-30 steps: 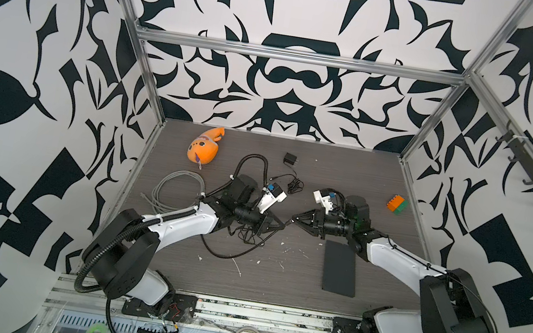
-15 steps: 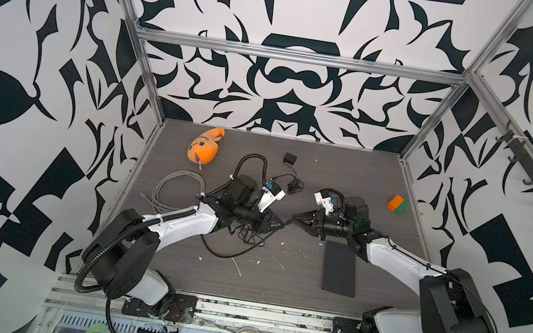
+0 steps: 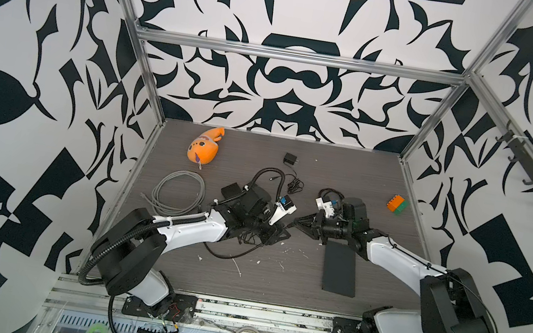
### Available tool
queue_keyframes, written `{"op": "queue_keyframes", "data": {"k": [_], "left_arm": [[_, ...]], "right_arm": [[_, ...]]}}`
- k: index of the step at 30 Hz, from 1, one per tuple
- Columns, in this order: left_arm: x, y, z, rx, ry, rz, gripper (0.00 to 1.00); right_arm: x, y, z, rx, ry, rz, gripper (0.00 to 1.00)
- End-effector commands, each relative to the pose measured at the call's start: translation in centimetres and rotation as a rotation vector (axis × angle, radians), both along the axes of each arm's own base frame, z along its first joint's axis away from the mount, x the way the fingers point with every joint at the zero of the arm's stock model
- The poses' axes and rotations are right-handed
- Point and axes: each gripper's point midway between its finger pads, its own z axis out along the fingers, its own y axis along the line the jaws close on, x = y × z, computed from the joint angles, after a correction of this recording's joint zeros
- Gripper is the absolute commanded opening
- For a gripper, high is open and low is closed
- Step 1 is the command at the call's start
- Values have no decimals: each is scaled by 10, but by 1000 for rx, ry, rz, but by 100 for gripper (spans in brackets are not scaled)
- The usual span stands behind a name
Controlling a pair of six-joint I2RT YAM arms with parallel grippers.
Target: Insert the plug into the switch port
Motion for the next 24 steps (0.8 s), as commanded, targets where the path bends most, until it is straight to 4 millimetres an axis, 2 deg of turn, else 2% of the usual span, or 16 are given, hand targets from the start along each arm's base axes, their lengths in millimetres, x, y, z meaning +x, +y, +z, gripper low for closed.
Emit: {"op": "queue_keyframes", "data": {"k": [1,6,11,19,24], "left_arm": [[12,-8,2,22,-66,8,48],[18,-18,5,-20,-84,19,46],[18,-24,7,-59,-79,6,34],[11,-22,6,-119,-71,13,27],[7,-22,3,-125,-52,2,17]], "right_arm": [[5,4,10,-1,-14,-3,8],[4,4,6,-15,-11,-10,8],[3,4,2,-21,-7,-11,7],[2,4,-2,-24,-2,-11,7],[2,4,-1,-19,-5,-13,7]]}}
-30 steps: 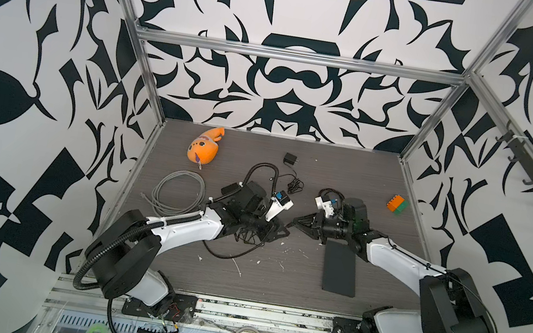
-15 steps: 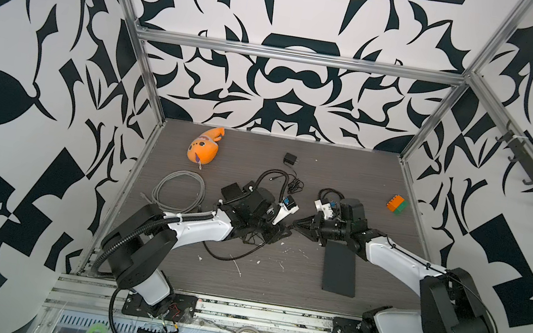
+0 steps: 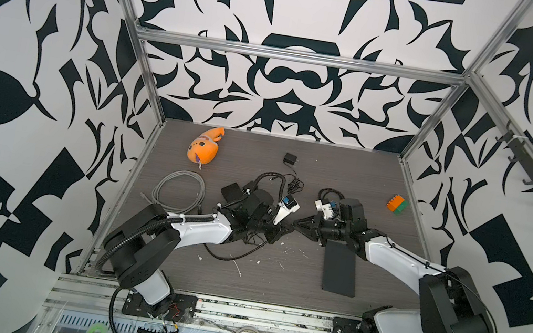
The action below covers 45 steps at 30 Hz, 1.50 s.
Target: Insert the plug into the switch port
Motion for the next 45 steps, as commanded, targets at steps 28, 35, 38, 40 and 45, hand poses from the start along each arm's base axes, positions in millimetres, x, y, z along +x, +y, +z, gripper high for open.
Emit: {"op": "queue_keyframes", "data": {"k": [28,35,38,40,45], "left_arm": [[22,138,5,359,52,259,7],[31,196,-7,498,87,262,7],[36,216,-6,472,118,308,7],[38,222,-9,451,128,322,8],[40,220,-28,466,168,298,7]], "right_arm": [[71,24,20,-334,-389,163,31],[89,62,14,-317,-443,242,30],[93,83,18,-305,-483,277,31],[98,97,23,-293,-512,293,31],[107,131,17,-255,-545,335,33]]}}
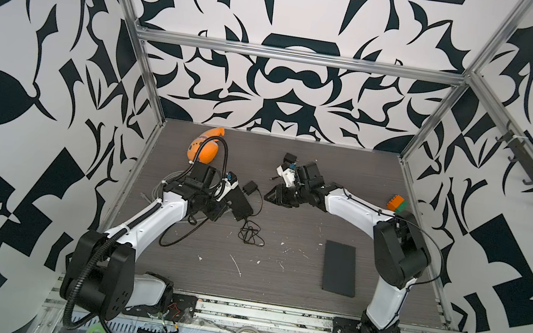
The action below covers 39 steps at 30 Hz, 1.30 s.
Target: Insert the plug into the switch port
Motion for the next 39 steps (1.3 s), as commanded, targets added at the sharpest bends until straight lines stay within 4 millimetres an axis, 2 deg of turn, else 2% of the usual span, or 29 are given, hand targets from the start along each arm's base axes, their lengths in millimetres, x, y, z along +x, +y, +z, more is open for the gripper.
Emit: {"op": "queue_keyframes", "data": {"k": [1,4,8,13,16,20,25,31,35,39], "left_arm": [[-11,-4,-22,0,71,-52,6],[-13,-4,-39,7,95,-58,6],[-15,-3,-55,19,85,-58,5],[-14,-6,-68,29,86,-62,4],[-7,-5,-73,44,68,-53,3],[8,-10,-73,29,34,-30,3],[17,-12,-76,29,17,-26,3],[19,-19,-70,-11,-8,-27,3],[18,-24,-62,-31,-37,-38,3],[18,-26,-62,-31,-24,-55,3]], "right_arm": [[12,26,17,49,-88,43,33],[13,37,8,42,-97,47,33],[16,43,-5,41,-91,35,33],[23,46,-13,30,-95,27,34],[28,48,-22,7,-99,28,34],[33,53,-32,2,-93,41,36],[31,59,-40,17,-80,78,37],[22,61,-58,-6,-44,150,39],[18,59,-62,-18,-40,182,40],[17,59,-63,-10,-30,213,39]]}}
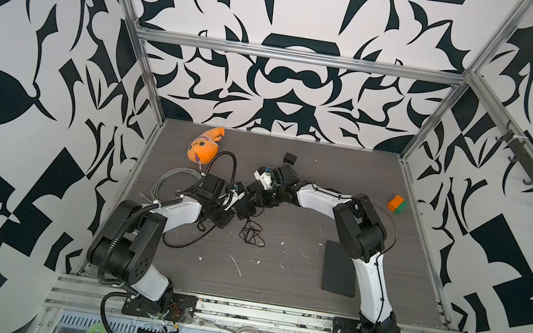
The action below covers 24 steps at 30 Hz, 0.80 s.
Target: Insert the plug into the switch port
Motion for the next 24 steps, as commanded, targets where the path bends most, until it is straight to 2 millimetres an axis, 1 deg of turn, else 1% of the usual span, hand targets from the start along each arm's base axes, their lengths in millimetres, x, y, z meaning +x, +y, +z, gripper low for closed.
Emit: {"op": "queue_keyframes", "data": {"k": [1,4,7,9,12,14,17,20,24], "left_arm": [[2,-12,11,-47,-20,-36,3],[-1,-17,10,-36,-17,-59,3],[0,-18,8,-30,-21,-66,3],[2,-23,12,-29,-28,-84,3],[9,-31,17,-11,-54,-121,3],[14,-32,17,0,-66,-124,3],[16,-34,14,9,-71,-148,3],[23,-36,21,9,-120,-162,2],[34,-39,31,7,-188,-164,2]], "right_arm": [[0,2,13,27,-7,56,39],[0,0,11,51,28,73,37],[-7,-2,10,65,43,116,36],[-15,-1,11,84,56,177,38],[-19,-2,9,100,77,233,38],[-24,-3,9,103,107,266,37],[-34,-5,10,124,128,313,38],[-41,-9,8,142,155,339,38],[-45,-15,8,152,194,343,37]]}}
